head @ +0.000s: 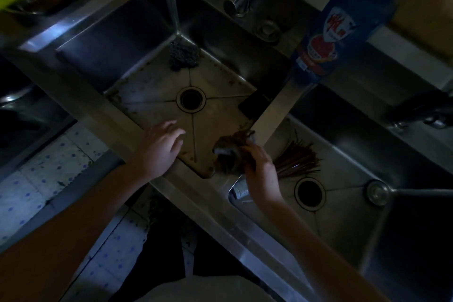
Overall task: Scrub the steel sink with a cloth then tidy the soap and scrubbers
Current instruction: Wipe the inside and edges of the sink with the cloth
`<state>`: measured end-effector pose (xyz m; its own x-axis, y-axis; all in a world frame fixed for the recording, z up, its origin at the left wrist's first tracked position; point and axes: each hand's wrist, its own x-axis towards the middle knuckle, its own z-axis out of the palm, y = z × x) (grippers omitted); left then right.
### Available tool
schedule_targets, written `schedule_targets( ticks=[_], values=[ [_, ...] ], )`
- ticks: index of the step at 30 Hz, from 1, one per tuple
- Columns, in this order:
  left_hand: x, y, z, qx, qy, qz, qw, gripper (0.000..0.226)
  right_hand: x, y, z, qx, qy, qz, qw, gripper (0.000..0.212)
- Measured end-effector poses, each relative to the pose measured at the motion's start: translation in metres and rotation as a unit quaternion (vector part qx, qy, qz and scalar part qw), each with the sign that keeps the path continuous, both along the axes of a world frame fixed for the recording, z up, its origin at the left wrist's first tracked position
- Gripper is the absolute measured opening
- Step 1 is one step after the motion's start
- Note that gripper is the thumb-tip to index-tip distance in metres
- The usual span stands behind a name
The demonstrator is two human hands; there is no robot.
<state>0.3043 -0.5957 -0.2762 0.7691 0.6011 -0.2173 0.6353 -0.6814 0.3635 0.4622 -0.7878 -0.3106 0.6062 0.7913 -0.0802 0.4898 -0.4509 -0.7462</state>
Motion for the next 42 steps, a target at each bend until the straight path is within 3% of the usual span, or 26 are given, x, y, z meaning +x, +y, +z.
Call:
schedule_targets(
  ticks=[3, 9, 13, 18, 23, 28, 33, 38, 42],
  values=[
    [-0.007, 0.001, 0.002, -0.006, -0.006, 0.006, 1.0, 0.03, -0.032, -0.009, 0.001, -0.015, -0.003, -0.005, 1.0, 0.039],
    [-0.021, 0.005, 0.001, -0.025, -0.015, 0.015, 0.999, 0.03, -0.069, -0.015, -0.001, -0.071, -0.094, 0.059, 0.991, 0.055],
    [-0.031, 0.009, 0.0, -0.022, -0.031, 0.021, 0.999, 0.029, -0.061, -0.002, -0.002, -0.024, -0.098, 0.031, 0.994, 0.048],
    [-0.041, 0.015, 0.003, -0.012, -0.048, 0.027, 0.998, 0.028, -0.037, 0.033, -0.003, -0.033, -0.109, 0.023, 0.993, 0.04],
    [-0.047, 0.024, 0.002, -0.037, -0.026, 0.034, 0.998, 0.033, 0.017, 0.075, 0.0, -0.177, -0.106, 0.046, 0.977, 0.03],
    [-0.051, 0.026, -0.005, -0.016, -0.045, 0.032, 0.998, 0.029, 0.067, 0.113, 0.014, -0.346, -0.171, 0.128, 0.913, 0.02],
    [-0.05, 0.028, -0.017, -0.005, -0.052, 0.022, 0.998, 0.027, 0.062, 0.127, 0.014, -0.445, -0.213, 0.232, 0.838, 0.027],
    [-0.045, 0.029, -0.028, -0.01, -0.047, 0.013, 0.999, 0.028, 0.028, 0.128, 0.003, -0.469, -0.163, 0.322, 0.806, 0.027],
    [-0.041, 0.03, -0.032, -0.001, -0.028, 0.005, 1.0, 0.03, -0.006, 0.126, -0.012, -0.485, -0.108, 0.429, 0.754, 0.024]
  ],
)
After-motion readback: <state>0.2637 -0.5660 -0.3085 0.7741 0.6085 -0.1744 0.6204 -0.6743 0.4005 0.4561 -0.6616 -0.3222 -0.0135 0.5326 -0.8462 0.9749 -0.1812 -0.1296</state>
